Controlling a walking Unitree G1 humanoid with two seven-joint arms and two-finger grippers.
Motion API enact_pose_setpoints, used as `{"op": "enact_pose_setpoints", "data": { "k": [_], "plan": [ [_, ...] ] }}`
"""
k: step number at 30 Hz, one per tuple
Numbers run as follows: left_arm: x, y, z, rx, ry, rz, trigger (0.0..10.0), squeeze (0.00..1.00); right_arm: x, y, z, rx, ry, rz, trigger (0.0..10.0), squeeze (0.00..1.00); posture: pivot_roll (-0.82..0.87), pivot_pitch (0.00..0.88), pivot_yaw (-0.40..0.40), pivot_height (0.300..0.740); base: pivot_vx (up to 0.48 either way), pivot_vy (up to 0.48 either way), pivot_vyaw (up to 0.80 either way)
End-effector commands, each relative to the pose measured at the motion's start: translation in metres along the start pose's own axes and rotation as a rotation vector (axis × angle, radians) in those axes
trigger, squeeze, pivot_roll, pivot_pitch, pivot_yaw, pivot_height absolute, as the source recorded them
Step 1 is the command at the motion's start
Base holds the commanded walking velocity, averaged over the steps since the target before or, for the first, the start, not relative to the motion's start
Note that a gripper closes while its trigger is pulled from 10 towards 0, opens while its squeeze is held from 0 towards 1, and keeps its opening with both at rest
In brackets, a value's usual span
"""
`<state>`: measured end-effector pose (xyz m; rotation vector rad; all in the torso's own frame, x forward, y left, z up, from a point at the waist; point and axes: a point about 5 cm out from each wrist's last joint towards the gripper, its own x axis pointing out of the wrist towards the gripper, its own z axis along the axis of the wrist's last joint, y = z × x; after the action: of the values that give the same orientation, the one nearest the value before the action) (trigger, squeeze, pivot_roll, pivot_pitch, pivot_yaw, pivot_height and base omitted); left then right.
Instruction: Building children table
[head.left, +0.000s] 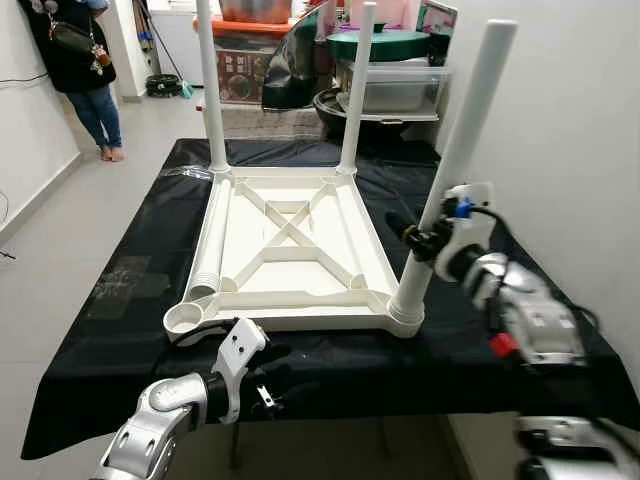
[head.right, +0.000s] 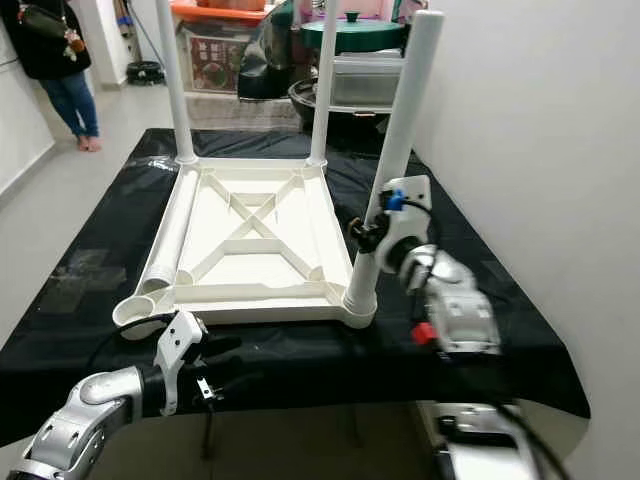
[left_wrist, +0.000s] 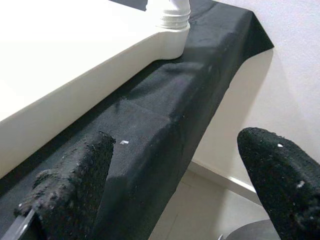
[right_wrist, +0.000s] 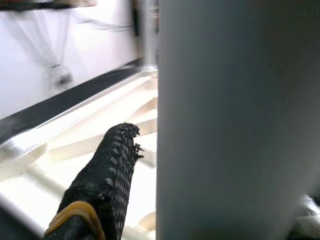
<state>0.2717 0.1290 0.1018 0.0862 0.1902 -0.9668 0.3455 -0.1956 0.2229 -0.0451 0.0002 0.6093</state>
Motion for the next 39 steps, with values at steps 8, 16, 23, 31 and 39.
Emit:
{"op": "enact_pose_setpoints", "data": {
  "k": [8, 16, 23, 31, 39],
  "plan": [
    [-0.001, 0.001, 0.002, 0.013, 0.000, -0.007, 10.0, 0.00, 0.019, -0.002, -0.025, 0.085, 0.030, -0.224, 0.0, 0.00, 0.04, 0.000, -0.078, 0.740, 0.000, 0.000, 0.00],
    [-0.002, 0.000, 0.002, 0.015, -0.001, -0.004, 10.0, 0.00, 0.005, 0.006, -0.058, 0.234, 0.058, -0.824, 0.0, 0.00, 0.04, 0.000, -0.078, 0.740, 0.000, 0.000, 0.00],
    [0.000, -0.001, 0.002, 0.016, -0.002, -0.006, 10.0, 0.00, 0.032, 0.053, -0.063, 0.237, 0.101, -0.630, 9.5, 0.00, 0.04, 0.000, -0.084, 0.740, 0.000, 0.000, 0.00],
    [0.000, -0.001, 0.001, 0.012, -0.006, 0.000, 10.0, 0.00, 0.027, 0.018, -0.020, 0.129, -0.084, -0.439, 10.0, 0.82, 0.04, 0.000, -0.093, 0.740, 0.000, 0.000, 0.00],
    [0.000, -0.001, 0.001, 0.010, -0.007, 0.000, 10.0, 0.00, -0.001, 0.020, -0.004, -0.013, -0.039, 0.145, 10.0, 0.00, 0.03, 0.000, -0.093, 0.740, 0.000, 0.000, 0.00]
  ]
}}
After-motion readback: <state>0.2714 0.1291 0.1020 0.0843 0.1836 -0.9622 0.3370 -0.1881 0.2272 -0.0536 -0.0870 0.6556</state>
